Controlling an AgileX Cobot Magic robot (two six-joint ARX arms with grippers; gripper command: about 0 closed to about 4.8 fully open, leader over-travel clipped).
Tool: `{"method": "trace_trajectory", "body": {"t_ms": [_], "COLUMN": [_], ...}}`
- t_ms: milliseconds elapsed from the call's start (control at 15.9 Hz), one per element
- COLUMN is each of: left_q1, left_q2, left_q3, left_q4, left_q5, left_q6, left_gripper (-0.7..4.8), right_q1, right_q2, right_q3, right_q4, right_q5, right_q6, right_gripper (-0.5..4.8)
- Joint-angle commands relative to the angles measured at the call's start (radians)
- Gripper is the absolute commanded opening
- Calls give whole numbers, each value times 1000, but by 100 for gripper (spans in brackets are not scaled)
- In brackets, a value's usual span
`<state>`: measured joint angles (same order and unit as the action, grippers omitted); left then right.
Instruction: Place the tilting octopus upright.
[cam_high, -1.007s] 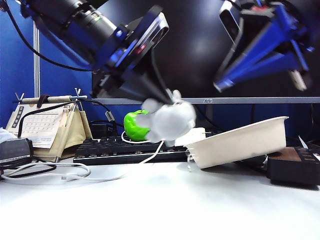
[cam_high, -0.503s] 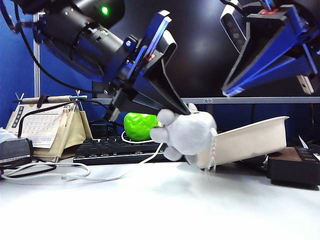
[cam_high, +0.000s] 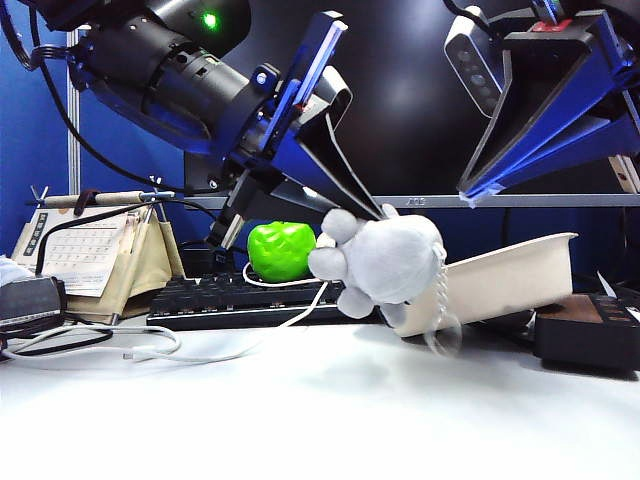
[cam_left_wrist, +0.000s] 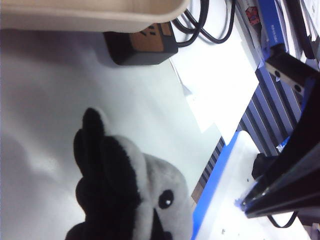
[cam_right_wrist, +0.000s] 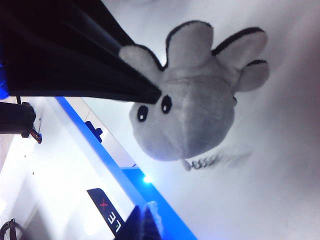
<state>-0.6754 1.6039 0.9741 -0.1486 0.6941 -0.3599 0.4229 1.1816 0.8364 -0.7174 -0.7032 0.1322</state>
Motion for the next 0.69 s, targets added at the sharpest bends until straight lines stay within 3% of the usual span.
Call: {"method": "trace_trajectory", "body": {"t_ms": [63, 252, 378, 503, 692], "left_q1": [-1, -1, -1, 0, 0], "left_q2": [21, 59, 96, 123, 171], "left_q3": [2, 2, 2, 2, 2], "left_q4": [18, 61, 203, 274, 278], "left_q5": [45, 140, 270, 306, 358], "left_q6": [-41, -83, -173, -229, -253], "left_gripper": [-6, -6, -6, -6, -6], "right_q1": [0, 0, 0, 0, 0], "right_q2": [-4, -4, -4, -4, -4], "right_q3": [2, 3, 3, 3, 3], "right_q4": [2, 3, 3, 3, 3], "right_q5": [-7, -7, -7, -7, -6], "right_q6": [-6, -6, -6, -6, -6], "right_gripper": [-1, -1, -1, -1, -1]}}
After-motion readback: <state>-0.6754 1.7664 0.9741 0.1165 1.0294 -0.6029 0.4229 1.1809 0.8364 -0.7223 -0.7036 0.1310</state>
